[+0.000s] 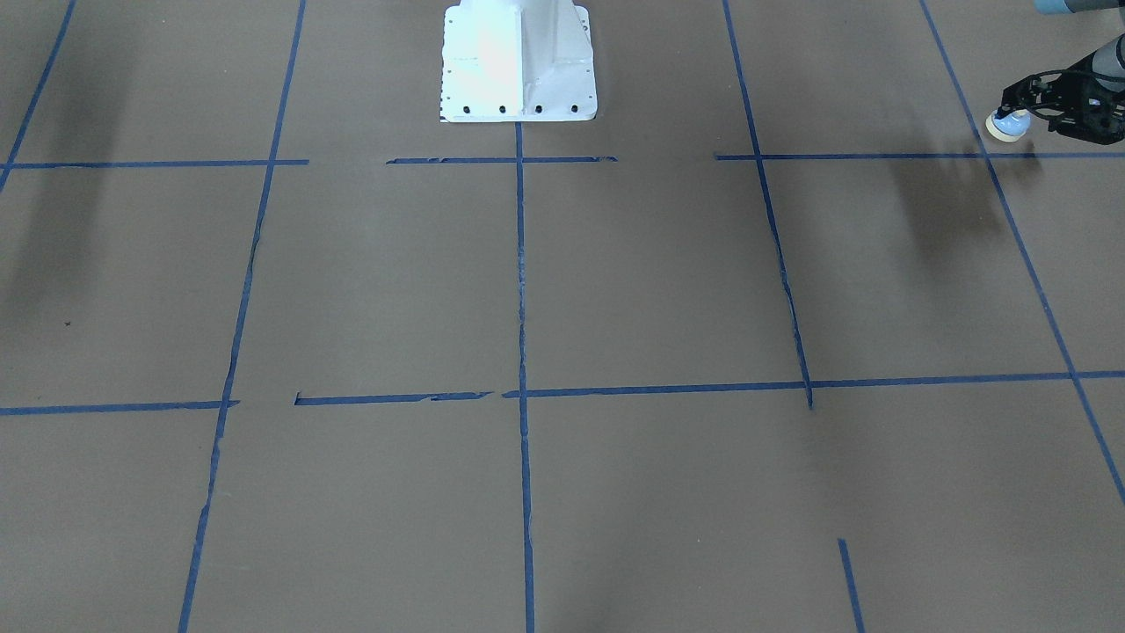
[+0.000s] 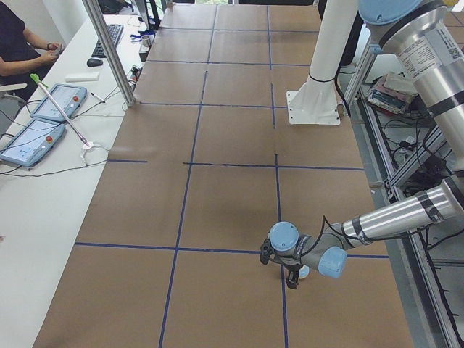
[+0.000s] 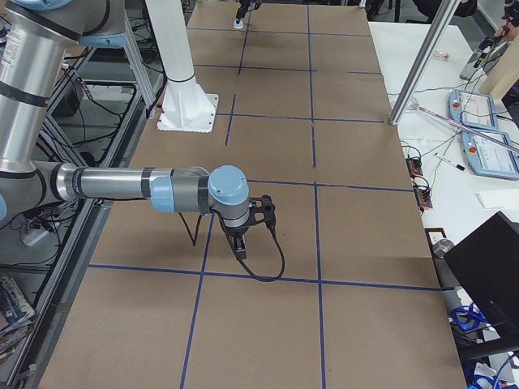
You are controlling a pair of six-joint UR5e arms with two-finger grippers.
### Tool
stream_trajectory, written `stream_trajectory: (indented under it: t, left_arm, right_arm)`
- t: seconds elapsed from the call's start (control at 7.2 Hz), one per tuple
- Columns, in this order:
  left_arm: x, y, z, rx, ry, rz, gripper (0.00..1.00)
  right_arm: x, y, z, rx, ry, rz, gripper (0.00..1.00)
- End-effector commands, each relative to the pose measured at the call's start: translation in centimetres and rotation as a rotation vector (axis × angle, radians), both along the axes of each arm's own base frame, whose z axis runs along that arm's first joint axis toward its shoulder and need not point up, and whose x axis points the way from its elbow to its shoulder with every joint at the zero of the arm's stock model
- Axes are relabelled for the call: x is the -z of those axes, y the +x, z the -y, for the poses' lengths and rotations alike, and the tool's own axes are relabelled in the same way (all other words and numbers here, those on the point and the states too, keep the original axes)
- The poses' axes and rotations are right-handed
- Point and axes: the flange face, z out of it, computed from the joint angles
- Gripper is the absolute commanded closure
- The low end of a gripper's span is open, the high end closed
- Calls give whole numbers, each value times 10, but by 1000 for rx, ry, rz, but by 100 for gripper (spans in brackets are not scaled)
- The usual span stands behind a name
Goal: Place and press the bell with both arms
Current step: 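Carry the blue bell in the left gripper toward the table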
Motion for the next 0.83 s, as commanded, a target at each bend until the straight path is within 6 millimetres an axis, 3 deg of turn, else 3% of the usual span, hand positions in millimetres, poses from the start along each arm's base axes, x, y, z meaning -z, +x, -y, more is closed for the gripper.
stream_trajectory:
  t: [0.0, 0.69]
  left_arm:
    - [1, 6, 0, -24, 11, -7, 0]
    - [-2, 20, 0, -75, 15, -3, 4]
  right_arm:
    - [-1, 0, 0, 0, -3, 4, 0]
    - [-2, 0, -1, 1, 0, 4, 0]
